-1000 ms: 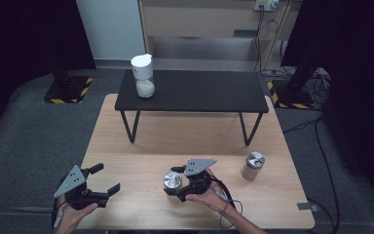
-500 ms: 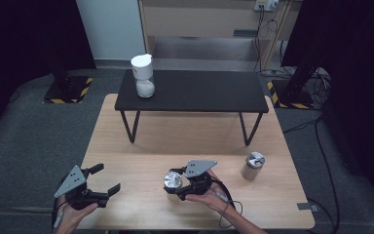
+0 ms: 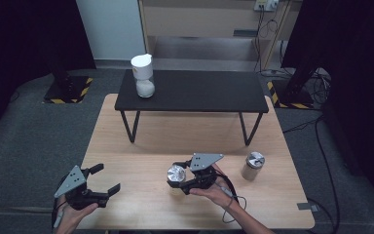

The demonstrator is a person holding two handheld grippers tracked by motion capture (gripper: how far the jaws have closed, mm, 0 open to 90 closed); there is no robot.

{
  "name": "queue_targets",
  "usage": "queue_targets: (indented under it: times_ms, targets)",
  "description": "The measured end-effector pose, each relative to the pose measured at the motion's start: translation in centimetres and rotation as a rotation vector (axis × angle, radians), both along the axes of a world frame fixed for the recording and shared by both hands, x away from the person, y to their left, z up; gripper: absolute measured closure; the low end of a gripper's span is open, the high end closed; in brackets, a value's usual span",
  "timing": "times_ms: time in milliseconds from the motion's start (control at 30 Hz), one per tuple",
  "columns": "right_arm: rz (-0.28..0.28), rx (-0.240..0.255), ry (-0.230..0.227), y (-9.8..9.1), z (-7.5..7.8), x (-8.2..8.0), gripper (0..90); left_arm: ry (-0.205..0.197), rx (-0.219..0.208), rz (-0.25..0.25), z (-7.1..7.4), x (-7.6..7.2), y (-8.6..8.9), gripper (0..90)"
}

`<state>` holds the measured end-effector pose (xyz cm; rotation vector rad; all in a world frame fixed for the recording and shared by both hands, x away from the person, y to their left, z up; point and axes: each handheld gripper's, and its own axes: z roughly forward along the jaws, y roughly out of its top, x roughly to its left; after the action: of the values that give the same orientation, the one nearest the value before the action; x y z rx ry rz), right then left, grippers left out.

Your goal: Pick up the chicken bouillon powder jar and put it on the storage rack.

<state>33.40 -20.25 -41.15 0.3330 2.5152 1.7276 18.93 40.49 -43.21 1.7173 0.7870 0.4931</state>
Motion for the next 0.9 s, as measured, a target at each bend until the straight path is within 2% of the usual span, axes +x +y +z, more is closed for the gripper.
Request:
queue_targets:
  times_ms: [133, 400, 900]
  targets:
    - [-0.001, -0.003, 0.006, -0.2, 0.6, 0.3, 34.9, 0.000, 0.001, 0.001, 0.0, 0.0, 0.0, 0.3]
    - [0.010, -0.009, 0.014, -0.8, 2.8, 1.0, 34.9, -0.001, 0.002, -0.001, 0.0, 0.0, 0.0, 0.2]
    - [-0.010, -0.011, 0.026, -1.6, 8.5, 2.4, 34.9, 0.000, 0.004, -0.002, 0.0, 0.0, 0.0, 0.3]
